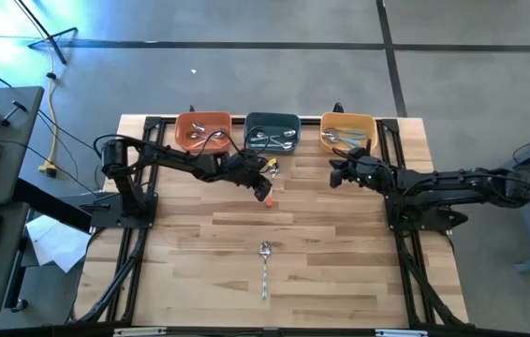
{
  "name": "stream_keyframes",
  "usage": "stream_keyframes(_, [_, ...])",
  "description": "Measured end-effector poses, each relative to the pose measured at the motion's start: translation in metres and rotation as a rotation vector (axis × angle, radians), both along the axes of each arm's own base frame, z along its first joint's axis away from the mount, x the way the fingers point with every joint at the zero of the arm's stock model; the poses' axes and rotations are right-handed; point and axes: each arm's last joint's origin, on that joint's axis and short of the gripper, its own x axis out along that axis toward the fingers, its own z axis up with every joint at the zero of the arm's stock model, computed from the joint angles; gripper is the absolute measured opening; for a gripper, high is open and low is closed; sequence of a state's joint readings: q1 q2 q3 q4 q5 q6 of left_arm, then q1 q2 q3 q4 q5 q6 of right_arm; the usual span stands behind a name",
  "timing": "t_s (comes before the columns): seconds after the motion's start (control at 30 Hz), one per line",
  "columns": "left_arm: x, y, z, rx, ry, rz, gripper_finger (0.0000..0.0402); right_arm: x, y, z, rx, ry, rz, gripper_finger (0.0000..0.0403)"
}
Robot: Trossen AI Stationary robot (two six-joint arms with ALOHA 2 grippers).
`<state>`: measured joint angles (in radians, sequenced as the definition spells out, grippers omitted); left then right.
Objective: Sort silverware by color (type)
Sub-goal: Put the orange spoon into the orange bin
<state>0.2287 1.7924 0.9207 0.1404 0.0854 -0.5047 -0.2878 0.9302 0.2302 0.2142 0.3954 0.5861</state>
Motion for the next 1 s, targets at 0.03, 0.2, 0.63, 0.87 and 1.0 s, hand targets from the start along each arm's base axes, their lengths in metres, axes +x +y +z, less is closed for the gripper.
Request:
stream_keyframes(0.03, [0.000, 0.000, 0.000, 0.000, 0.000, -0.001, 0.0091, 0.000, 0.000, 0.000, 0.002, -0.001, 0.004, 0.0000])
stream_keyframes(0.2, [0.000, 0.001, 0.000, 0.027, 0.005, 0.029, 0.0129, -0.001, 0.000, -0.002, -0.002, 0.027, 0.016, 0.0000])
stream_keyframes(0.63, [0.011, 0.007, -0.020, 0.226, -0.022, 0.093, 0.0120, -0.001, 0.004, -0.008, -0.099, 0.191, 0.102, 0.0000])
stream_keyframes(0.87, [0.018, -0.010, -0.051, 0.220, 0.035, 0.138, 0.0114, 0.002, 0.007, -0.017, -0.080, 0.241, 0.118, 0.0000])
stream_keyframes(1.0, [0.018, -0.023, -0.052, 0.274, 0.055, 0.209, 0.0136, 0.006, 0.011, -0.019, -0.065, 0.234, 0.135, 0.0000])
